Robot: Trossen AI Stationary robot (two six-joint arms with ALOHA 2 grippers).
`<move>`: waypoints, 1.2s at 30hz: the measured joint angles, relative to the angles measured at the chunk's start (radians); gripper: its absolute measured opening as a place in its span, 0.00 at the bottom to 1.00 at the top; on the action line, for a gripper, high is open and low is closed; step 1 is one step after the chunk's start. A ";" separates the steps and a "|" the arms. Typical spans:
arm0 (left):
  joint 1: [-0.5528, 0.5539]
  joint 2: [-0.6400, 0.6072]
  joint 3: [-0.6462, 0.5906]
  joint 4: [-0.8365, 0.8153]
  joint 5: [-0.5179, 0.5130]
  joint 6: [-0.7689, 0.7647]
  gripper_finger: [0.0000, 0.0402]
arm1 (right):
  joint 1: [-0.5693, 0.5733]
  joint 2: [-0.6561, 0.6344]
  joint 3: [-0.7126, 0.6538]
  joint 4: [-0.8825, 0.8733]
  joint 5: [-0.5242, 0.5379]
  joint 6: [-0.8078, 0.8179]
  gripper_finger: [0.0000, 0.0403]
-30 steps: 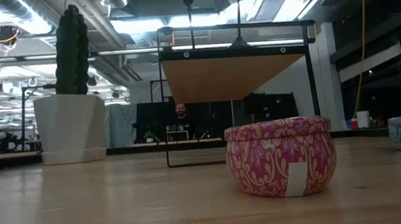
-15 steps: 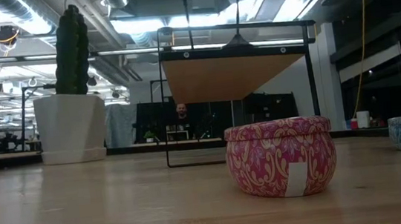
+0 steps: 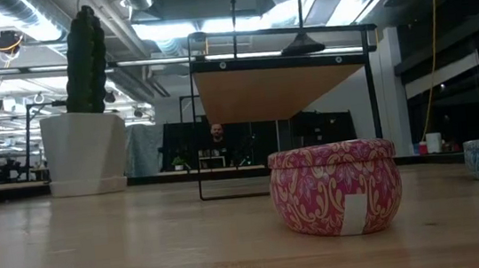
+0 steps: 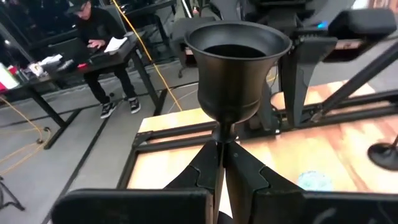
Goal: Pick & Place candle stick holders
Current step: Put the left candle holder on the shelf
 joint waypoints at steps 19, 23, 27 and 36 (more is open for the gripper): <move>-0.004 -0.013 0.047 -0.040 -0.034 0.074 0.02 | 0.000 0.000 0.000 0.000 0.000 0.000 0.25; -0.041 -0.046 0.048 -0.107 -0.112 0.052 0.02 | 0.000 0.000 0.000 0.000 0.000 0.000 0.25; -0.094 -0.080 0.048 -0.189 -0.200 0.009 0.02 | 0.000 0.000 0.000 0.000 0.000 0.000 0.25; -0.153 -0.208 -0.170 -0.115 -0.195 -0.152 0.02 | 0.000 0.000 0.000 0.000 0.000 0.000 0.25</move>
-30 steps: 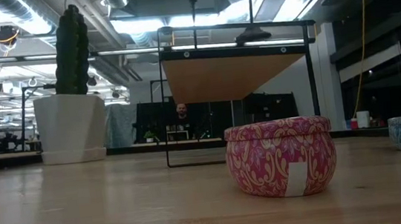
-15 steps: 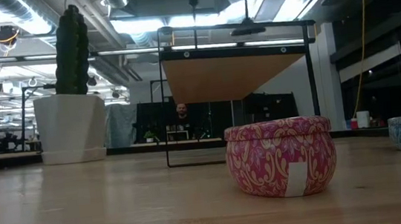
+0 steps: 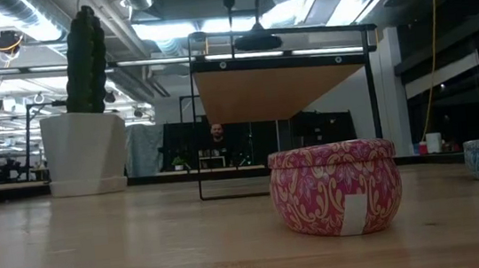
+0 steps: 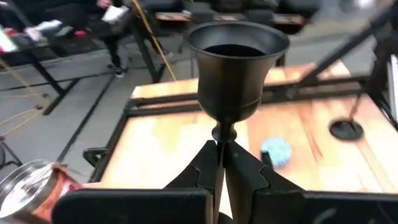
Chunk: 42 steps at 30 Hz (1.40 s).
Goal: Pick & Place candle stick holders
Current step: Put the left candle holder on the shelf
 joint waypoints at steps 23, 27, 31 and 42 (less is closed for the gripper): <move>0.187 -0.200 -0.311 0.060 -0.115 -0.188 0.02 | 0.000 0.000 0.000 0.000 0.000 0.000 0.25; 0.221 -0.223 -0.311 0.013 -0.062 -0.203 0.02 | 0.000 0.000 0.000 0.000 0.000 0.000 0.25; 0.226 -0.245 -0.313 -0.014 -0.043 -0.191 0.02 | 0.000 0.000 0.000 0.000 0.000 0.000 0.25; 0.241 -0.286 -0.317 -0.074 -0.187 -0.180 0.02 | 0.000 0.000 0.000 0.000 0.000 0.000 0.25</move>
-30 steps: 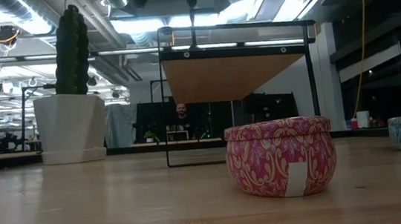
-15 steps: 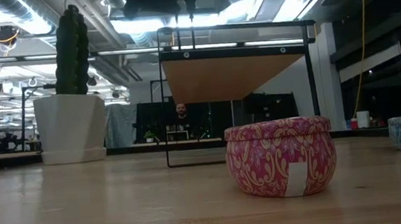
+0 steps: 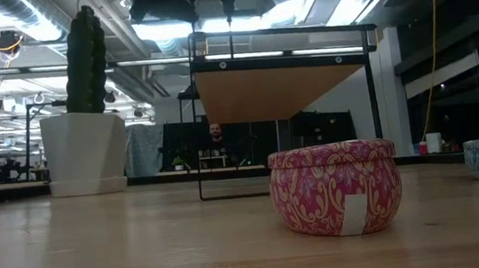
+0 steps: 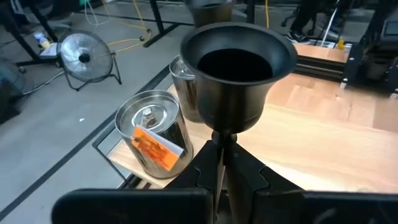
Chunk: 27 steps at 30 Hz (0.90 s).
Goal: Pick & Place candle stick holders
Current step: Put the left candle holder on the shelf
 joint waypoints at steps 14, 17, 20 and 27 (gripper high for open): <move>0.157 0.039 0.002 0.070 0.218 -0.034 0.02 | 0.000 0.000 0.000 0.000 0.000 0.000 0.25; 0.168 0.046 0.002 0.084 0.240 -0.039 0.02 | 0.000 0.000 0.000 0.000 0.000 0.000 0.25; 0.169 0.061 0.004 0.126 0.266 -0.039 0.02 | 0.000 0.000 0.000 0.000 0.000 0.000 0.26; 0.169 0.132 0.013 0.209 0.287 -0.023 0.02 | 0.000 0.000 0.000 0.000 0.000 0.000 0.25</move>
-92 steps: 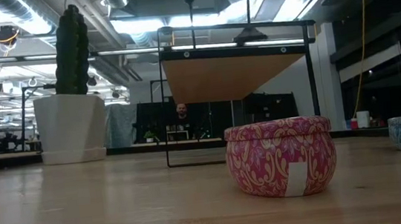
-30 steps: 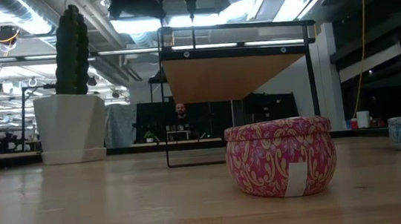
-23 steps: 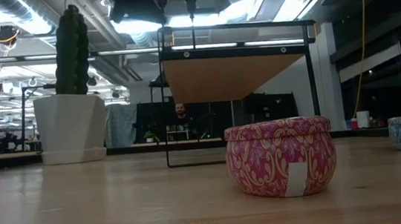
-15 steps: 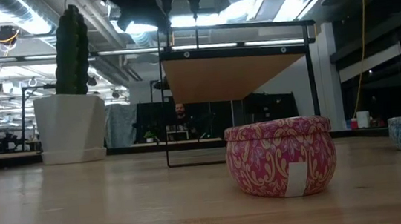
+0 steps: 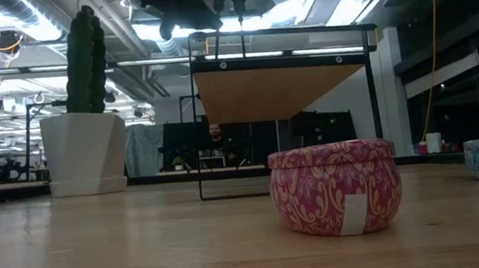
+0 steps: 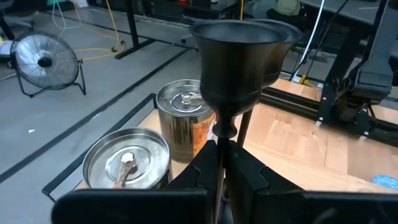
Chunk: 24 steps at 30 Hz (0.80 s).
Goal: Pick & Place candle stick holders
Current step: Put the left candle holder on the shelf
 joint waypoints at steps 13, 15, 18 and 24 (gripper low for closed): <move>-0.049 0.006 0.092 -0.140 -0.030 0.048 0.02 | 0.000 0.000 0.000 0.000 0.000 0.000 0.25; -0.058 0.006 0.099 -0.179 -0.068 0.048 0.02 | 0.000 0.000 0.000 0.000 0.000 0.000 0.25; -0.070 0.006 0.102 -0.194 -0.097 0.048 0.02 | 0.000 0.000 0.000 0.000 0.000 0.000 0.25; -0.077 0.006 0.103 -0.179 -0.110 0.049 0.02 | 0.000 0.000 0.000 0.000 0.000 0.000 0.25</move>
